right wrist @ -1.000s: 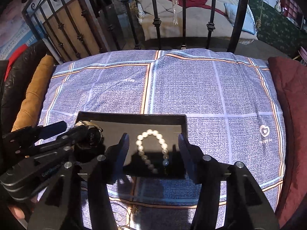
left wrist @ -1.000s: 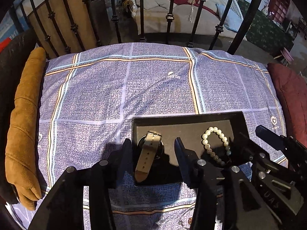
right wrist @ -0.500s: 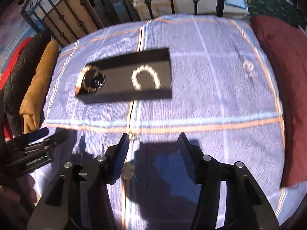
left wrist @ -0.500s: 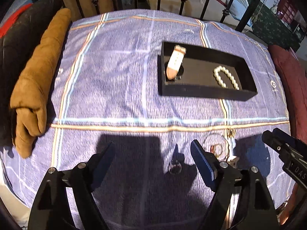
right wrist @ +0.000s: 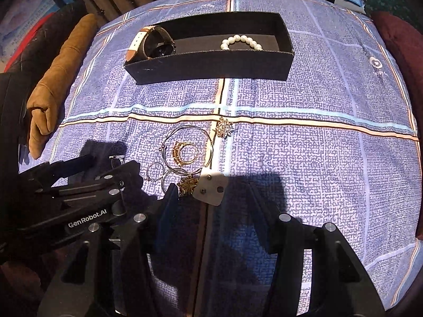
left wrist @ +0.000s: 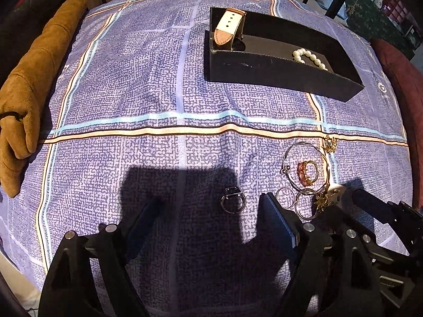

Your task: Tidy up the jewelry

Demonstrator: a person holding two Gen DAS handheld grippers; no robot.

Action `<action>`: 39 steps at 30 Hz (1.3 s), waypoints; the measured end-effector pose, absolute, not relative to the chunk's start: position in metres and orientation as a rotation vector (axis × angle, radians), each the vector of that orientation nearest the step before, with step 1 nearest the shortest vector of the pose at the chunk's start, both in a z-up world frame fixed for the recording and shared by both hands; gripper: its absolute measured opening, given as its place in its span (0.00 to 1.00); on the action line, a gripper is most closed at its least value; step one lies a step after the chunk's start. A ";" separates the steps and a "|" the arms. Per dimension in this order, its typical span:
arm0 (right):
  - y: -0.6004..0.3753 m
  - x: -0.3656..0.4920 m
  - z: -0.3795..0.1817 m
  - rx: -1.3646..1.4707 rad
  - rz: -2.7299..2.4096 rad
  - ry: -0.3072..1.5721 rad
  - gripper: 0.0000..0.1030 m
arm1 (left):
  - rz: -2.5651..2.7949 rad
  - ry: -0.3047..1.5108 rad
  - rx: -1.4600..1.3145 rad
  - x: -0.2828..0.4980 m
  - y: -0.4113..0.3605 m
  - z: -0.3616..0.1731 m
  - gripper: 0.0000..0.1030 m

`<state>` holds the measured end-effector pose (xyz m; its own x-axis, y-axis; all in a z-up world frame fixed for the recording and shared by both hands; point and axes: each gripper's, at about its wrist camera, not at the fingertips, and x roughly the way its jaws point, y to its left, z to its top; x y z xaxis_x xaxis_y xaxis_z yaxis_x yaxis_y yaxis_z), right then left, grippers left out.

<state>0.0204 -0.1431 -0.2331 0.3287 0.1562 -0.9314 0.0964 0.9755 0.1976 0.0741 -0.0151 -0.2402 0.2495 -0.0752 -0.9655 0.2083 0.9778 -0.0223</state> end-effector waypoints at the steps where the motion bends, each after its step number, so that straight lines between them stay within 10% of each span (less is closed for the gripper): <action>1: -0.144 0.021 -0.236 0.239 0.036 1.239 0.50 | -0.185 1.301 0.131 0.074 -0.015 -0.242 0.77; 6: -0.145 0.023 -0.244 0.217 0.039 1.226 0.46 | -0.175 1.297 0.149 0.073 -0.017 -0.246 0.77; 8: -0.143 0.024 -0.243 0.192 0.051 1.226 0.30 | -0.174 1.297 0.140 0.073 -0.015 -0.245 0.71; 15: -0.159 0.028 -0.235 0.320 0.086 1.238 0.18 | -0.183 1.306 0.064 0.075 0.005 -0.233 0.15; 39: -0.179 0.053 -0.157 0.286 0.069 1.067 0.11 | -0.285 1.218 0.020 0.114 -0.022 -0.163 0.15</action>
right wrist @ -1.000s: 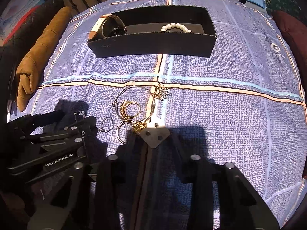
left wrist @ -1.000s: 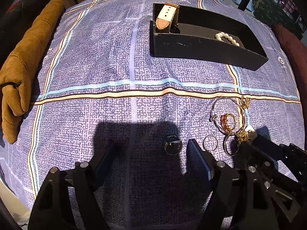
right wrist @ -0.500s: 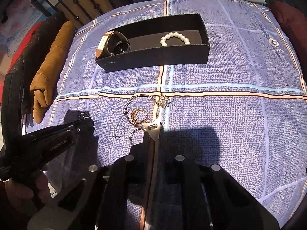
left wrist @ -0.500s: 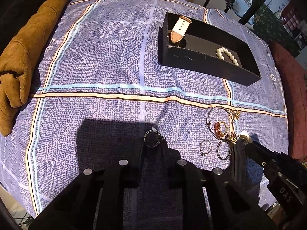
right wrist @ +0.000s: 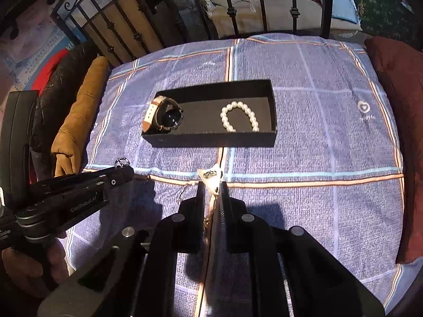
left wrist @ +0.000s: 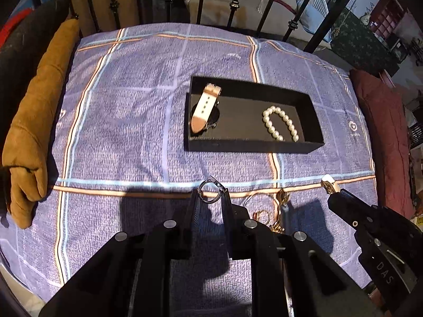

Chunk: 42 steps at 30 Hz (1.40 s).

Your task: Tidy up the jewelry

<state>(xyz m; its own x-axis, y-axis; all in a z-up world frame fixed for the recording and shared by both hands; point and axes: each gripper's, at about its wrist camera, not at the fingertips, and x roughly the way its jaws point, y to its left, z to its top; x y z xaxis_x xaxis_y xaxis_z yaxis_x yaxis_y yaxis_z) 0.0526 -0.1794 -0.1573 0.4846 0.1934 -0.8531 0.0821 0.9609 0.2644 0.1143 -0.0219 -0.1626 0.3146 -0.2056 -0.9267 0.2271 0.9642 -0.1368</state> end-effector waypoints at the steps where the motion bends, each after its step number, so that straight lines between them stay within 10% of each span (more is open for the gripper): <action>1: -0.181 0.058 -0.153 0.279 0.067 1.054 0.11 | -0.287 1.208 0.021 0.120 -0.025 -0.159 0.15; 17: -0.200 0.144 -0.156 0.213 0.018 1.000 0.12 | -0.339 1.148 0.030 0.206 -0.077 -0.152 0.16; 21: -0.205 0.152 -0.167 0.225 0.004 1.028 0.25 | -0.330 1.136 0.057 0.212 -0.082 -0.159 0.57; 42: -0.218 0.081 -0.187 0.282 -0.005 1.117 0.30 | -0.307 1.249 0.050 0.143 -0.038 -0.182 0.67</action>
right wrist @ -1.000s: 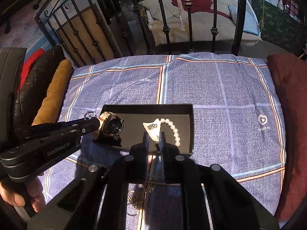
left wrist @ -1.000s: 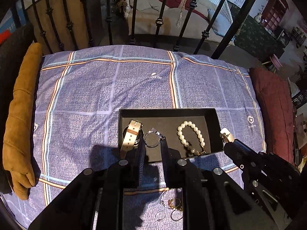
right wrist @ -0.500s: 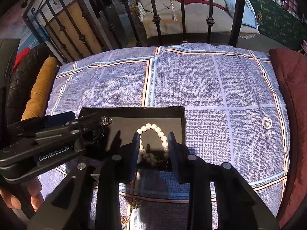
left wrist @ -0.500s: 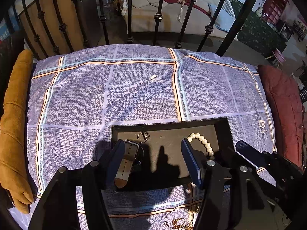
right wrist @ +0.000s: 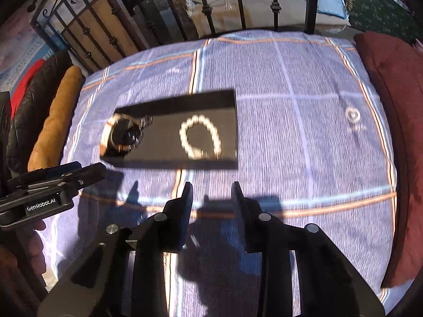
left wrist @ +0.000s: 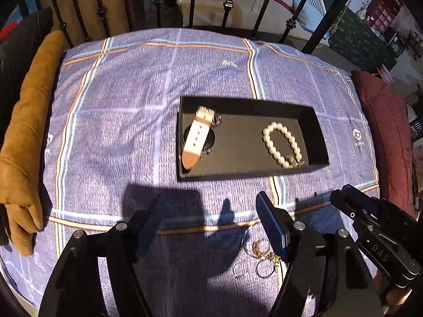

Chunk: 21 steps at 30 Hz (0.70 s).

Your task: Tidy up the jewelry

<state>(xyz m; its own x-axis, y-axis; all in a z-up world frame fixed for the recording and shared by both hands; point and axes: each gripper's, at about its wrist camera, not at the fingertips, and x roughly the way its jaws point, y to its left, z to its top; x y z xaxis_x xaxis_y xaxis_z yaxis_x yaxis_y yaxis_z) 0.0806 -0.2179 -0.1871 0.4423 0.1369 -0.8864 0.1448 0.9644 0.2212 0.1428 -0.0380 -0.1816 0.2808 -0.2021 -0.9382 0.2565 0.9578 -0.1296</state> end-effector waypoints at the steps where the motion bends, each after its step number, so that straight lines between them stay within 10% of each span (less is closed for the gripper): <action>1: -0.215 0.076 -0.192 0.279 0.001 1.132 0.30 | -0.308 1.269 0.053 0.138 -0.039 -0.189 0.67; 21: -0.185 0.068 -0.229 0.242 0.116 1.177 0.30 | -0.370 1.387 0.267 0.126 -0.067 -0.244 0.68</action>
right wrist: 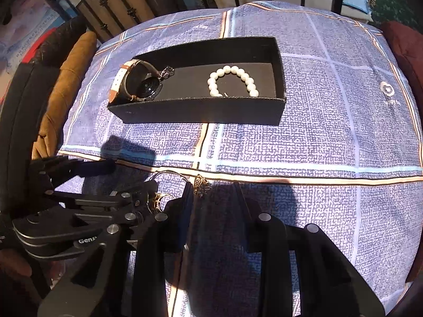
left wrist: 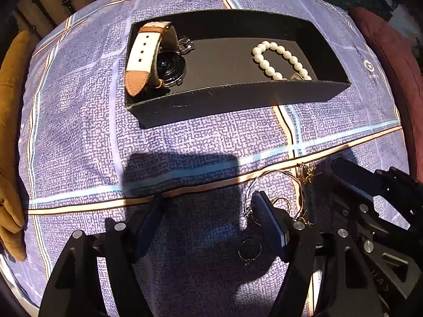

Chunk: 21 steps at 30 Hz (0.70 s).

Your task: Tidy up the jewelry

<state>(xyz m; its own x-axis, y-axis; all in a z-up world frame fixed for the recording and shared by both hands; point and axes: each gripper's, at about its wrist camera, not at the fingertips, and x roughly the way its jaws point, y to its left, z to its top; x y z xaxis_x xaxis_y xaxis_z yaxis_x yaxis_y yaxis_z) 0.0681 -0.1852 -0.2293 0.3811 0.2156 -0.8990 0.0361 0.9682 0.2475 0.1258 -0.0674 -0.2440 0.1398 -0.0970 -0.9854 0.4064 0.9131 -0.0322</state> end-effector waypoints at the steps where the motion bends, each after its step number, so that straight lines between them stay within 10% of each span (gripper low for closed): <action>1: -0.185 0.069 -0.230 0.230 0.120 1.181 0.30 | -0.374 1.389 0.270 0.127 -0.068 -0.246 0.70; 19: -0.172 0.085 -0.245 0.146 0.240 1.203 0.30 | -0.221 1.385 0.188 0.120 -0.051 -0.245 0.46; 21: -0.174 0.085 -0.244 0.156 0.230 1.195 0.17 | -0.217 1.371 0.204 0.118 -0.052 -0.246 0.46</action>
<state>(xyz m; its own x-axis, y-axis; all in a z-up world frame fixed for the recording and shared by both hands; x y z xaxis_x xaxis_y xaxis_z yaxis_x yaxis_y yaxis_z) 0.0855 -0.1741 -0.2439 0.3479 0.2582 -0.9013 -0.0944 0.9661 0.2403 0.1175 -0.0518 -0.2456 0.1851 -0.0344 -0.9821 0.2707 0.9625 0.0173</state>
